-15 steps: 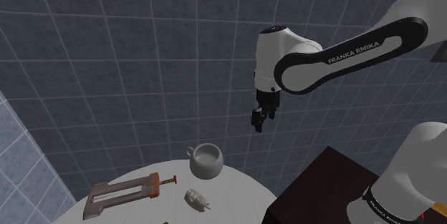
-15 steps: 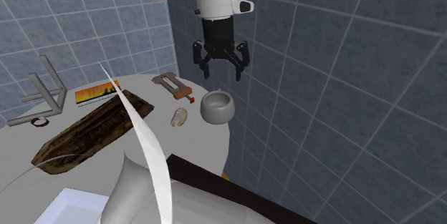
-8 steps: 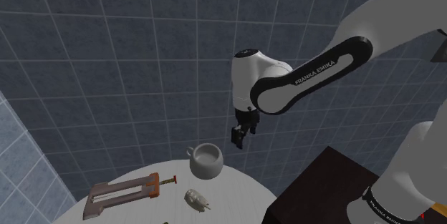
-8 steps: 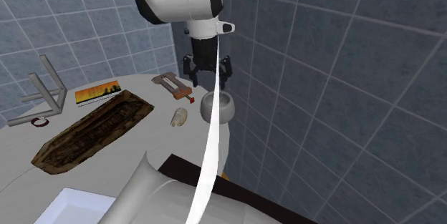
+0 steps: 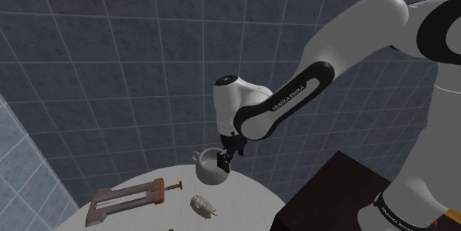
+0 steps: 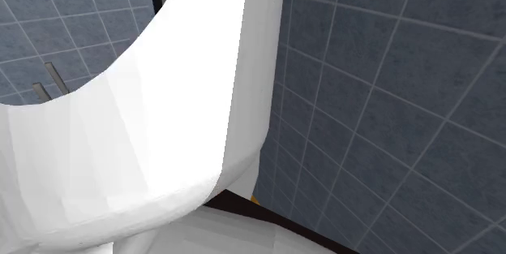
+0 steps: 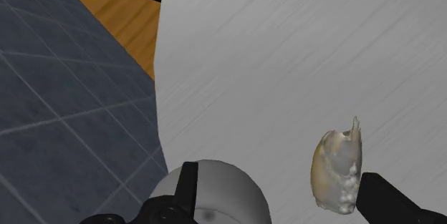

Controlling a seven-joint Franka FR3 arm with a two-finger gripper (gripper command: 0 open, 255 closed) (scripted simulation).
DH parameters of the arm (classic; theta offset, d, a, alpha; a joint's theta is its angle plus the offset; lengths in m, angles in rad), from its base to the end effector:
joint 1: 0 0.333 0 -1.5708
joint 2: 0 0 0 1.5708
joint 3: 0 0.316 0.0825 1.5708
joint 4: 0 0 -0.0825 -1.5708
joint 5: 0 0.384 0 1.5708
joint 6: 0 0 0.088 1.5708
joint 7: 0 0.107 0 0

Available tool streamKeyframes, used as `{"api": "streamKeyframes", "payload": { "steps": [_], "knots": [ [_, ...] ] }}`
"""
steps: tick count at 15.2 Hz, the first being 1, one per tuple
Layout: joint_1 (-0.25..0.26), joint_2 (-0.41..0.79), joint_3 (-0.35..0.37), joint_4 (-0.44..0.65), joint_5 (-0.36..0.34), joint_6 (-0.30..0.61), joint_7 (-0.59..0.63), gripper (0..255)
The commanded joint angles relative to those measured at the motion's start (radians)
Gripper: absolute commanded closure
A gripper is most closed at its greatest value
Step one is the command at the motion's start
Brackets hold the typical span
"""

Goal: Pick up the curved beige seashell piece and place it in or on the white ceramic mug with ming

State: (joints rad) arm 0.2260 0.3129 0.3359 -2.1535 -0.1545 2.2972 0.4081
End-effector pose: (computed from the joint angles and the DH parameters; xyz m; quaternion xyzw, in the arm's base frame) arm 0.4676 0.2907 0.2491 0.9891 0.1281 -0.0636 0.0363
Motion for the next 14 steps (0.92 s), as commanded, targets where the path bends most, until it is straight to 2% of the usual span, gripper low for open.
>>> {"api": "streamKeyframes", "payload": {
  "steps": [1,12,14],
  "knots": [
    [0.023,0.079,-0.002,0.052,-0.023,0.017,0.021,0],
    [0.17,0.48,-0.021,0.424,-0.09,0.009,0.069,0],
    [0.173,0.498,-0.026,0.424,-0.096,0.027,0.072,0]
  ]
}}
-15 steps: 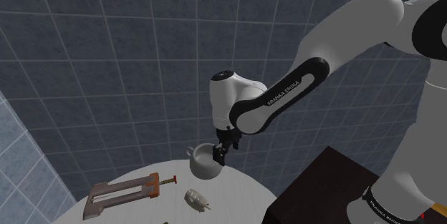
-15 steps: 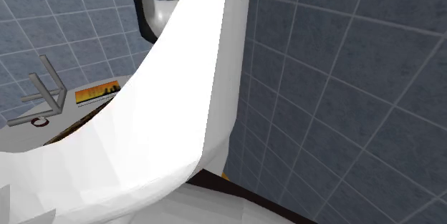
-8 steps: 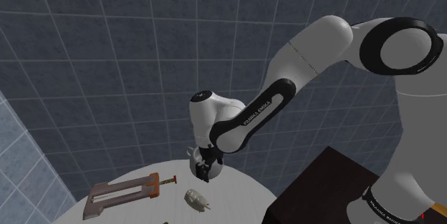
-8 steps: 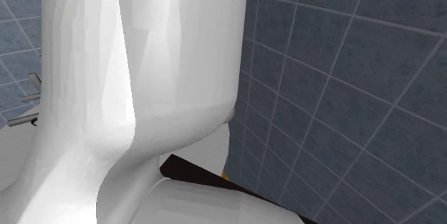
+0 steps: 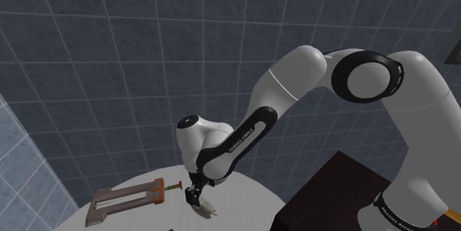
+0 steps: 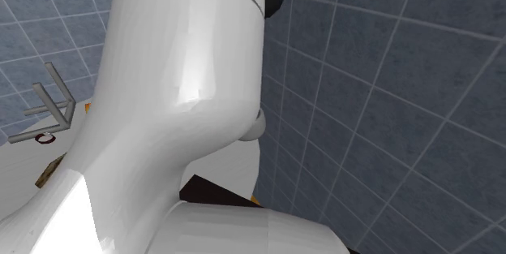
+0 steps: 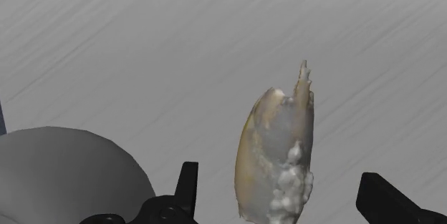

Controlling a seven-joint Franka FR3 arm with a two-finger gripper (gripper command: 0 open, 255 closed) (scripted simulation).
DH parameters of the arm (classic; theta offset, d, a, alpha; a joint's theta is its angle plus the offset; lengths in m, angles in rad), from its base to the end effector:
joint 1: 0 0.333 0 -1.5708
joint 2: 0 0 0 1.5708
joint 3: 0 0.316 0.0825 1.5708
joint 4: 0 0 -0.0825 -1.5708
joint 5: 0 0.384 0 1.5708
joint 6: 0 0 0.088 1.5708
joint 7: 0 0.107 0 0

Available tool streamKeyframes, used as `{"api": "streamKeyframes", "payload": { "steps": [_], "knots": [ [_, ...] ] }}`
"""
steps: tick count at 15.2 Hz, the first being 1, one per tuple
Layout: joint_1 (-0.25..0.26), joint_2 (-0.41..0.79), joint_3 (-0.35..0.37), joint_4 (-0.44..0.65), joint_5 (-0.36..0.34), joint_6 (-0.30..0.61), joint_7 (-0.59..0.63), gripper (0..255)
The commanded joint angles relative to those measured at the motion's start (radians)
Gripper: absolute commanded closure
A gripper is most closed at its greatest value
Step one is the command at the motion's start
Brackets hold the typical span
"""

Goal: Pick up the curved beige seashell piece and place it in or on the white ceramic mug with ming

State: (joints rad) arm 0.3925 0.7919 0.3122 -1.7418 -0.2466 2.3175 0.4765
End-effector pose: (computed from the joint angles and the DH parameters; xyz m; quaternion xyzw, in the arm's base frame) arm 0.4974 0.4030 0.1250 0.9814 0.1702 -0.0861 0.0204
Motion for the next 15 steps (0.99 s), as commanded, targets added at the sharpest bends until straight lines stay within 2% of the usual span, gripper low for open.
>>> {"api": "streamKeyframes", "payload": {
  "steps": [1,6,13,14,15],
  "knots": [
    [0.009,0.028,-0.006,0.012,-0.006,0.016,0.005,0],
    [0.018,0.07,-0.018,0.015,-0.018,0.055,0.012,0],
    [0.018,0.07,-0.018,0.015,-0.018,0.055,0.012,0],
    [0.018,0.07,-0.018,0.015,-0.018,0.055,0.012,255],
    [0.018,0.07,-0.018,0.015,-0.018,0.055,0.012,255]
  ]
}}
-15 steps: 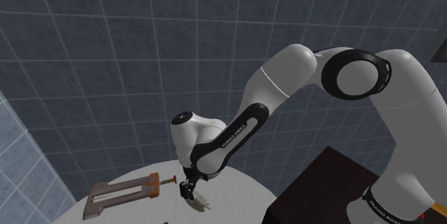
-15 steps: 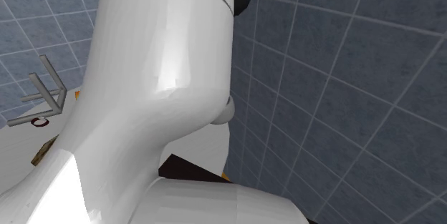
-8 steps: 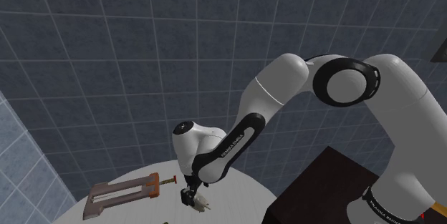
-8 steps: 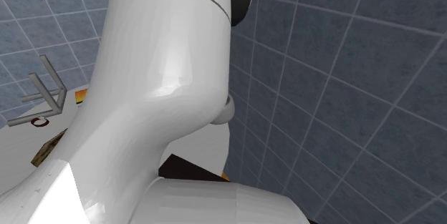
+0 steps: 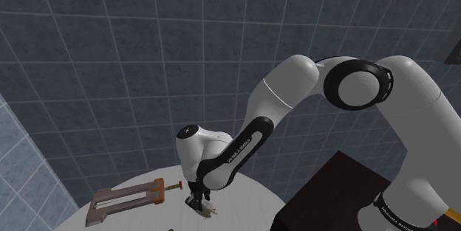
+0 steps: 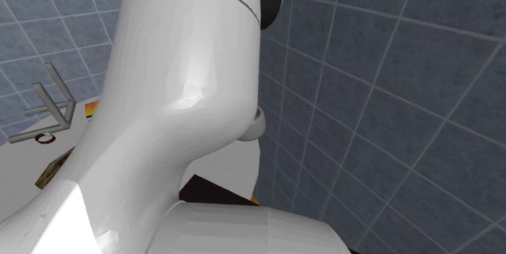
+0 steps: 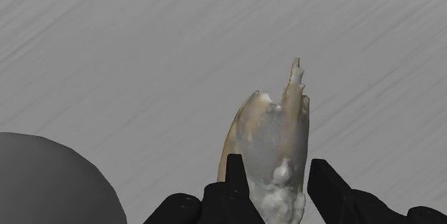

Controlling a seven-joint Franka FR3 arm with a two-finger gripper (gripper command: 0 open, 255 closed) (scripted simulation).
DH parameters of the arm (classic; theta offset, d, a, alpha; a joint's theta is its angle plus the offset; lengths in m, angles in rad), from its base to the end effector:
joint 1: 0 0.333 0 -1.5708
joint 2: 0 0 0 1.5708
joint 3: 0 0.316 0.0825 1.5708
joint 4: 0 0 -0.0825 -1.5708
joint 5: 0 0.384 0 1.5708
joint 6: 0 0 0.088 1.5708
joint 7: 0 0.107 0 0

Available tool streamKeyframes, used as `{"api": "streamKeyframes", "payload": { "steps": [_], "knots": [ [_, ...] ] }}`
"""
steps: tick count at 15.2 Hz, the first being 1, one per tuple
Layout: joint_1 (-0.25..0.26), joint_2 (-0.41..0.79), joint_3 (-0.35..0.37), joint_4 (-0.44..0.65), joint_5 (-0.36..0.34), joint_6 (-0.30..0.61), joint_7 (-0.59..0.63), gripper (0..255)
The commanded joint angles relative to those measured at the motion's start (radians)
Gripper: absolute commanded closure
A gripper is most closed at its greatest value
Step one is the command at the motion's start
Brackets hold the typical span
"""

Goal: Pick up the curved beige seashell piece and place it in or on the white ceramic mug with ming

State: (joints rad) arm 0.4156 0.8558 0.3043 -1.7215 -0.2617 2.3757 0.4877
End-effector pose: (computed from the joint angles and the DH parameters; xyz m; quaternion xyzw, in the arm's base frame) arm 0.4900 0.4130 0.0958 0.9810 0.1757 -0.0812 0.0134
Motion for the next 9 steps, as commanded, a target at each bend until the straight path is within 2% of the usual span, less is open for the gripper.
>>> {"api": "streamKeyframes", "payload": {
  "steps": [1,9],
  "knots": [
    [-0.005,0.006,-0.01,-0.004,-0.003,-0.004,0.0,255],
    [-0.008,-0.005,-0.007,-0.01,-0.001,-0.01,0.0,255]
  ]
}}
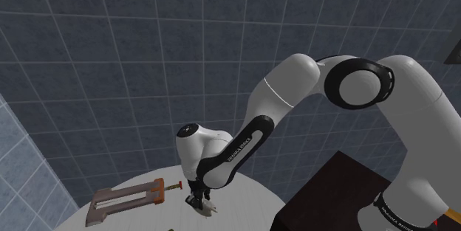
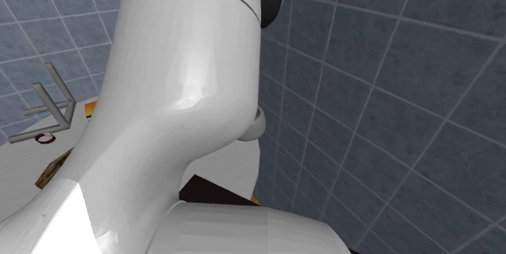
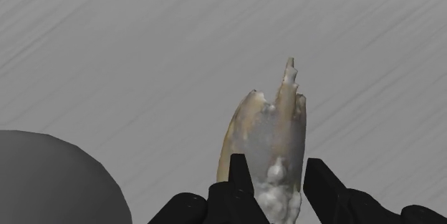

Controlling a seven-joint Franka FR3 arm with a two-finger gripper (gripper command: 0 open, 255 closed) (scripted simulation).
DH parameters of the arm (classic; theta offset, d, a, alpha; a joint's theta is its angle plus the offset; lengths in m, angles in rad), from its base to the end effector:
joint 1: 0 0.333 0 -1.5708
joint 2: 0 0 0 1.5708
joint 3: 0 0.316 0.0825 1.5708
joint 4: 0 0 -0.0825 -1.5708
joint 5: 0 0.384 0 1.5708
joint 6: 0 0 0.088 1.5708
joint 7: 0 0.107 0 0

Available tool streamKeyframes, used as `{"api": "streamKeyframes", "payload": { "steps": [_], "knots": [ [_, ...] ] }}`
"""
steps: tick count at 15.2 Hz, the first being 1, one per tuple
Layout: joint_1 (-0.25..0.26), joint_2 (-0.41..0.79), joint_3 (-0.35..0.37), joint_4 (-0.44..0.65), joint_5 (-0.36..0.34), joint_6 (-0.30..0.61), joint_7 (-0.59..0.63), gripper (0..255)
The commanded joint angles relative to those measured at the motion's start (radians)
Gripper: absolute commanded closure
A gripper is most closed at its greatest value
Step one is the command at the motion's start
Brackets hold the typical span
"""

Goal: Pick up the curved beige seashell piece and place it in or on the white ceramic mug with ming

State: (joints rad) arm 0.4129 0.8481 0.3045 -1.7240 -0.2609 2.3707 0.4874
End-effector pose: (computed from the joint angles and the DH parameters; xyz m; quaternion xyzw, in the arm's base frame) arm 0.4914 0.4117 0.0993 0.9812 0.1746 -0.0807 0.0142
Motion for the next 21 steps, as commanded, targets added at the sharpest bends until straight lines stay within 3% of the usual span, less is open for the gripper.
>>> {"api": "streamKeyframes", "payload": {
  "steps": [1,8,9,12,21],
  "knots": [
    [-0.007,-0.009,-0.004,-0.013,0.001,-0.011,-0.001,255],
    [-0.019,-0.065,0.011,-0.033,0.015,-0.046,-0.006,255],
    [-0.019,-0.065,0.011,-0.033,0.015,-0.046,-0.006,0],
    [0.021,0.029,-0.014,0.092,0.032,-0.075,0.071,0],
    [0.034,0.099,-0.031,0.1,0.017,-0.013,0.08,0]
  ]
}}
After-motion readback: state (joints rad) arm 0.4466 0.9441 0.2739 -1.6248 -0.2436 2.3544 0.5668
